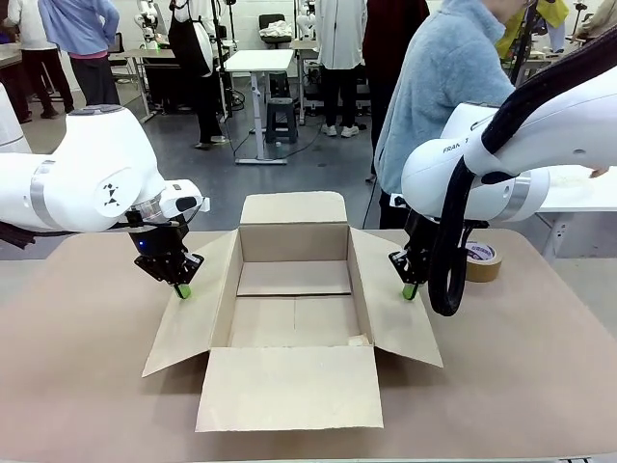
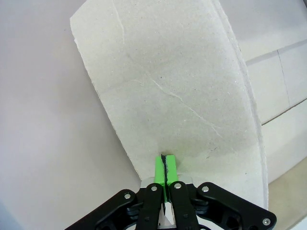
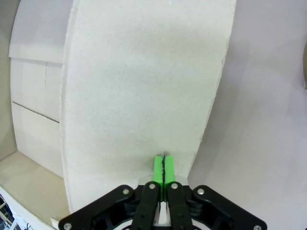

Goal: Wrap the clocks to prevent damage.
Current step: Once the human has placed the objects inside and stepped back, release both hands from the side flaps of the Package Box.

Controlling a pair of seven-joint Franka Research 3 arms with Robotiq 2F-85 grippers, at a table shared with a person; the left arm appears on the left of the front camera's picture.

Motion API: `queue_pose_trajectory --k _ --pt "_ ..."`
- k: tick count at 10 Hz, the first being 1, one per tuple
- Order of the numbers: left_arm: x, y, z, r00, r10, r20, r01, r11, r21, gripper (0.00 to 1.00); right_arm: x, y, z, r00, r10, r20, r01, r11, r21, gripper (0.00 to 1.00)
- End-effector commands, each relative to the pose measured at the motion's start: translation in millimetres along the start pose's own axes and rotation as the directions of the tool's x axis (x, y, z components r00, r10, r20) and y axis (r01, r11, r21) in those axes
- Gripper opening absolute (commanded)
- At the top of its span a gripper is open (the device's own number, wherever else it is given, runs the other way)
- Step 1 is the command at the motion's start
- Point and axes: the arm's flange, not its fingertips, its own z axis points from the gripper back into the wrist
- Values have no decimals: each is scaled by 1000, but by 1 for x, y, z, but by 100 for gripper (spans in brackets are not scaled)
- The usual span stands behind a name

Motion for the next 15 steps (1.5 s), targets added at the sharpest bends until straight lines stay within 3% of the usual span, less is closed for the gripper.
queue_pose_trajectory --k 1,15 --pt "-1 0 -1 1000 9 -5 -9 1000 12 1 -1 1 1 1000 1 -2 -1 1000 1 1" --pt "-1 0 -1 1000 9 -5 -9 1000 12 1 -1 1 1 1000 1 -2 -1 1000 1 1"
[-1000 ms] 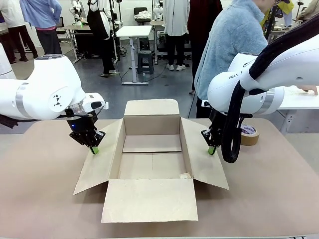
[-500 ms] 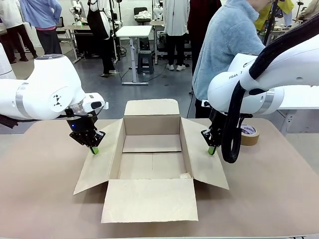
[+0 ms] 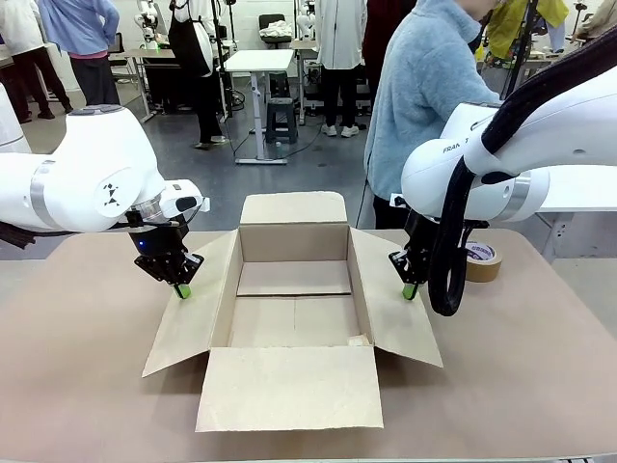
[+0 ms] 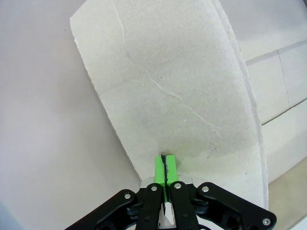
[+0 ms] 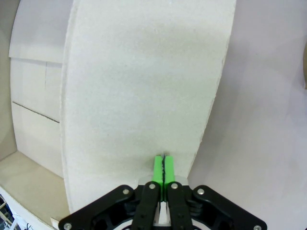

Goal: Wrap the clocks to prevent damage.
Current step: Once the human has placed the objects inside and stepped back, release both hands from the side flaps of the Package Box.

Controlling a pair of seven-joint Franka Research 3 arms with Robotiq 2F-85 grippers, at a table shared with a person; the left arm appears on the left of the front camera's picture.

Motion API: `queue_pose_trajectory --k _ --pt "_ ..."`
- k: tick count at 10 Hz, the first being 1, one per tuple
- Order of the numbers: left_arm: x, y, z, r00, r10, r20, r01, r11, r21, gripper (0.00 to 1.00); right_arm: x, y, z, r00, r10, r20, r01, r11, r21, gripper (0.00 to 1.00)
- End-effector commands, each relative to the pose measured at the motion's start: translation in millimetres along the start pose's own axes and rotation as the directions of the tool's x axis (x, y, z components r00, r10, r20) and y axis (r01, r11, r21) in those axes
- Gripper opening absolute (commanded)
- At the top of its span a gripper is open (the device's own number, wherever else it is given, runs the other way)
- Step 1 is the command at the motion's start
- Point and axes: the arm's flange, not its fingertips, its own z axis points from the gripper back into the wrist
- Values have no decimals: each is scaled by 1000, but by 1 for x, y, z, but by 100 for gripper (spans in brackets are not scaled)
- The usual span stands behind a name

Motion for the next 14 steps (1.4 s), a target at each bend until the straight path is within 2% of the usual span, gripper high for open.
queue_pose_trajectory --k 1,14 --pt "-1 0 -1 1000 9 -4 -9 1000 12 1 -1 1 1 1000 1 -2 -1 1000 1 1" --pt "-1 0 -1 1000 9 -4 -9 1000 12 1 -1 1 1 1000 1 -2 -1 1000 1 1"
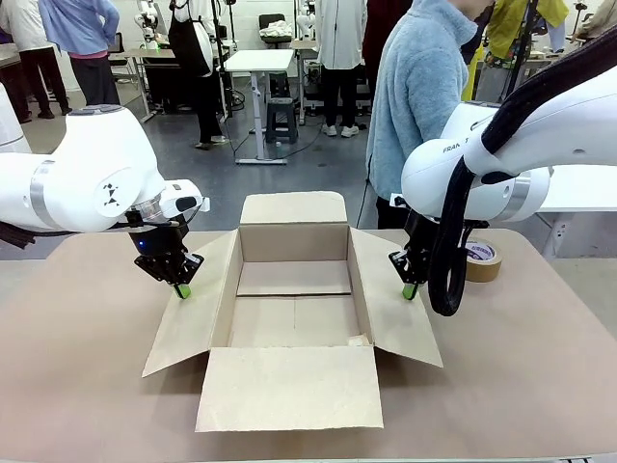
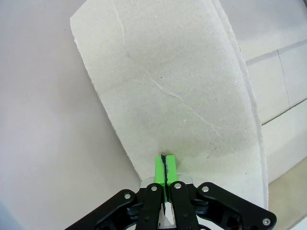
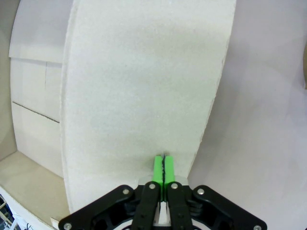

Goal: Wrap the clocks to prevent damage.
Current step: Once the human has placed the objects inside and stepped back, release both hands from the side flaps of the Package Box.

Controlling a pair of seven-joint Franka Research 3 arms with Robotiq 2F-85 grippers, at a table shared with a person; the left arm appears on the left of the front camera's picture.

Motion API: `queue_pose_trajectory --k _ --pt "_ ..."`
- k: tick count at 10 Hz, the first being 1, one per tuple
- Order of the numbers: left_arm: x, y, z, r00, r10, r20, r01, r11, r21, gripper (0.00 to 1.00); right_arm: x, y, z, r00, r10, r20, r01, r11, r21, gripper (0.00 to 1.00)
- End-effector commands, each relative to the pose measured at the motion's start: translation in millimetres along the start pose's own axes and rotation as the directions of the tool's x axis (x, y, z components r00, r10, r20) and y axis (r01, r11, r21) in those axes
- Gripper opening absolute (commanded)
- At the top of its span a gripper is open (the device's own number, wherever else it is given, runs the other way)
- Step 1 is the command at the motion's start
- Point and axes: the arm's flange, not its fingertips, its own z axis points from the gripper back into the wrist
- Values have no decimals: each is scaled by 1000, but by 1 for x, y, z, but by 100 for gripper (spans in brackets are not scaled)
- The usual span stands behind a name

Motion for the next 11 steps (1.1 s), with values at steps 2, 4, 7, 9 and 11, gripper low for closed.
queue_pose_trajectory --k 2,4,7,9,11 --pt "-1 0 -1 1000 9 -4 -9 1000 12 1 -1 1 1 1000 1 -2 -1 1000 1 1" --pt "-1 0 -1 1000 9 -4 -9 1000 12 1 -1 1 1 1000 1 -2 -1 1000 1 1" --pt "-1 0 -1 1000 9 -4 -9 1000 12 1 -1 1 1 1000 1 -2 -1 1000 1 1" --pt "-1 0 -1 1000 9 -4 -9 1000 12 1 -1 1 1 1000 1 -2 -1 1000 1 1" --pt "-1 0 -1 1000 9 -4 -9 1000 12 1 -1 1 1 1000 1 -2 -1 1000 1 1"
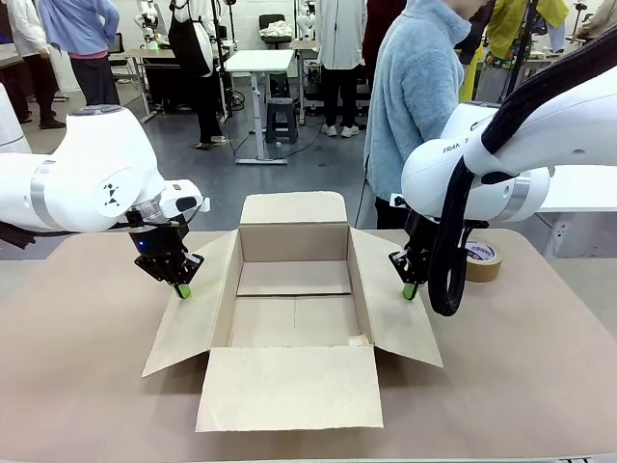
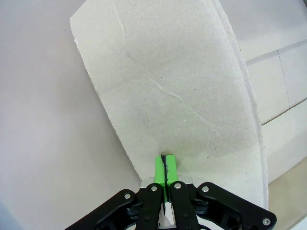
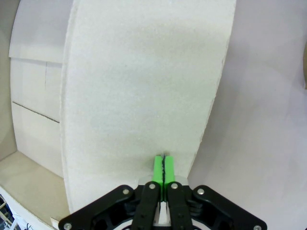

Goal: Wrap the clocks to prevent damage.
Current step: Once the human has placed the objects inside and stepped back, release both hands from the side flaps of the Package Box.

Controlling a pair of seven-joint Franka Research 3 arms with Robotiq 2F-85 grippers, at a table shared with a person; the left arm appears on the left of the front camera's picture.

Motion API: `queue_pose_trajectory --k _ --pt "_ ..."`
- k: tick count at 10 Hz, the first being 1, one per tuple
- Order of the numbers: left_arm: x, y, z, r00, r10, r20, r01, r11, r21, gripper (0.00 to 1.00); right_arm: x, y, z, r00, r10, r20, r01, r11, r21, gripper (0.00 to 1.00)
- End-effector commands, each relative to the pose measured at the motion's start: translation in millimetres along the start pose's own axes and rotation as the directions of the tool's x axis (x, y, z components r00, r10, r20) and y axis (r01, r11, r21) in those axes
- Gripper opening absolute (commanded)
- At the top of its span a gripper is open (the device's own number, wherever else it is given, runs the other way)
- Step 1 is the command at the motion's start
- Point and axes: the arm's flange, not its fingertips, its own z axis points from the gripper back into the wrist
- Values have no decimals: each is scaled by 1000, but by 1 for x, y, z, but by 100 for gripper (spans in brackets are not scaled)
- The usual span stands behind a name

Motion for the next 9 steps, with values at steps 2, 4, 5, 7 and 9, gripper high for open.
queue_pose_trajectory --k 2,4,5,7,9 --pt "-1 0 -1 1000 9 -4 -9 1000 12 1 -1 1 1 1000 1 -2 -1 1000 1 1" --pt "-1 0 -1 1000 9 -4 -9 1000 12 1 -1 1 1 1000 1 -2 -1 1000 1 1" --pt "-1 0 -1 1000 9 -4 -9 1000 12 1 -1 1 1 1000 1 -2 -1 1000 1 1" --pt "-1 0 -1 1000 9 -4 -9 1000 12 1 -1 1 1 1000 1 -2 -1 1000 1 1" --pt "-1 0 -1 1000 9 -4 -9 1000 12 1 -1 1 1 1000 1 -2 -1 1000 1 1"
